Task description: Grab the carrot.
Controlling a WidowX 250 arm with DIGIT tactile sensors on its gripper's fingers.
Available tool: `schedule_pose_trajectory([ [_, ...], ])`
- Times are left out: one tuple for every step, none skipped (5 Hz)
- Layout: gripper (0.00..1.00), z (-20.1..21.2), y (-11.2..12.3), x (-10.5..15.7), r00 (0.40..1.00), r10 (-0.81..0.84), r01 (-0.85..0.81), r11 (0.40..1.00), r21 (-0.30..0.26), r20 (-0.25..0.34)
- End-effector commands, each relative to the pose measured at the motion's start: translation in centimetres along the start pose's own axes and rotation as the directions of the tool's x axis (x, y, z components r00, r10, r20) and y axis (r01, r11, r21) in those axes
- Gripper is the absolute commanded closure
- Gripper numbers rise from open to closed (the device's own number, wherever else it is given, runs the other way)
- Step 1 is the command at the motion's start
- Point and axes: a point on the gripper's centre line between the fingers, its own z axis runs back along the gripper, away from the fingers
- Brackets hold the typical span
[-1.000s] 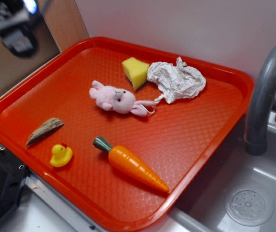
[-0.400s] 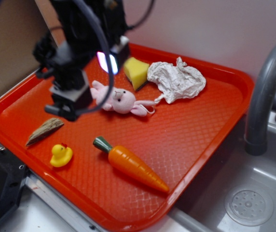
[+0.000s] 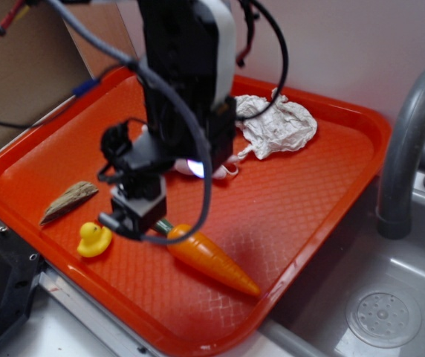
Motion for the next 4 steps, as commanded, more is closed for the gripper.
schedule_pose_trajectory([
  [0.00, -2.1, -2.1, 0.4, 1.000, 0.021, -0.021, 0.997, 0.071, -0.005],
  [0.00, -3.0, -1.7, 0.9, 0.998, 0.056, -0.056, 0.992, 0.117, 0.004],
  [0.00, -4.2, -1.6, 1.7, 0.995, 0.093, -0.096, 0.988, 0.121, 0.031],
  [0.00, -5.2, -1.6, 1.9, 0.997, 0.081, -0.081, 0.994, 0.076, 0.007],
])
